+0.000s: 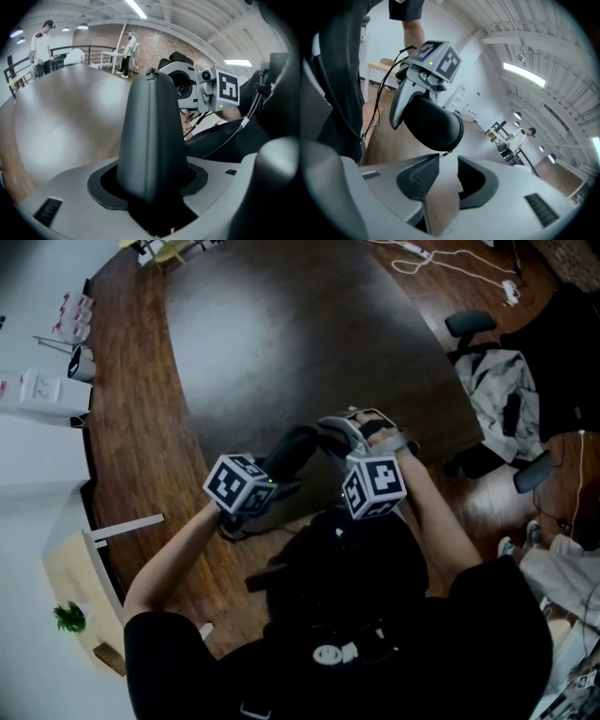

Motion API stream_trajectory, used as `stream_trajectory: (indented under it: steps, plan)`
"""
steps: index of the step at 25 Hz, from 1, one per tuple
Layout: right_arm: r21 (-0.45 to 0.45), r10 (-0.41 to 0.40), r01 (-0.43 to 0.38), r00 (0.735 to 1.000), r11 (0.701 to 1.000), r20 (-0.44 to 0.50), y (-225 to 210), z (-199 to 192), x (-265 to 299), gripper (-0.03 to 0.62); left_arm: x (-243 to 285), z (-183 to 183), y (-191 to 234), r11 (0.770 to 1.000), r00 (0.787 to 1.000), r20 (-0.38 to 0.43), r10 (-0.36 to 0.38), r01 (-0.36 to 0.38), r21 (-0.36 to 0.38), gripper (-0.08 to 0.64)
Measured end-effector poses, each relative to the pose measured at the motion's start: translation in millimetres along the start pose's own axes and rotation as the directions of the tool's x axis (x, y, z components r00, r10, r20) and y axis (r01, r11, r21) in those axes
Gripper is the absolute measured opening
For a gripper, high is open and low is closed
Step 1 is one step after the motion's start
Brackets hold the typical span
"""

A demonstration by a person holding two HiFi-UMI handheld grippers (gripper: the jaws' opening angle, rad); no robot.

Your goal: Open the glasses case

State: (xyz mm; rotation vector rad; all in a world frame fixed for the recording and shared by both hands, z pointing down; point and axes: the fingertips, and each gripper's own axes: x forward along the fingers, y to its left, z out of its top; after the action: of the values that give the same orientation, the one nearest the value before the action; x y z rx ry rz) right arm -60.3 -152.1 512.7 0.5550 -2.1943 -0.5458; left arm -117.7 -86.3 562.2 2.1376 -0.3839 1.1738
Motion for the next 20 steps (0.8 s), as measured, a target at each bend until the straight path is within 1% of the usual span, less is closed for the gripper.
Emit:
stream_trajectory:
  steps: [4,8,11,13,15,18,20]
  plan:
    - [0.057,0.012,-0.013,1.000,0.998,0.018,0.5,-0.6,4.6,0.152,-5.7,3.3,-8.9,0.994,0.998,-0.051,-0.024,0.018,-0.106,0.261]
    - [0.104,0.027,-0.032,0.999,0.994,0.044,6.6,-2.8,7.6,0.152,-4.9,4.0,-5.6,0.990,0.996,-0.092,0.003,-0.016,-0.138,0.261]
    - [0.161,0.000,-0.011,0.998,0.987,0.069,8.1,-3.8,10.5,0.152,-3.5,4.6,-4.6,0.983,0.994,-0.107,0.019,-0.039,-0.181,0.261]
    - [0.181,-0.039,0.027,0.997,0.983,0.064,6.8,-6.6,14.3,0.151,-3.0,5.0,-6.4,0.981,0.993,-0.116,0.018,-0.040,-0.190,0.261]
    - [0.189,-0.071,0.059,0.996,0.980,0.057,5.1,-9.3,17.8,0.150,-3.5,3.6,-8.4,0.983,0.992,-0.129,0.010,-0.034,-0.182,0.261]
    - [0.198,-0.070,0.055,0.995,0.979,0.067,4.6,-11.2,17.1,0.148,0.1,3.4,-11.1,0.984,0.991,-0.137,0.002,-0.026,-0.178,0.261]
    - [0.153,-0.070,0.058,0.995,0.987,0.075,6.0,-11.8,16.4,0.133,2.5,4.7,-12.4,0.984,0.991,-0.136,-0.001,-0.024,-0.175,0.261]
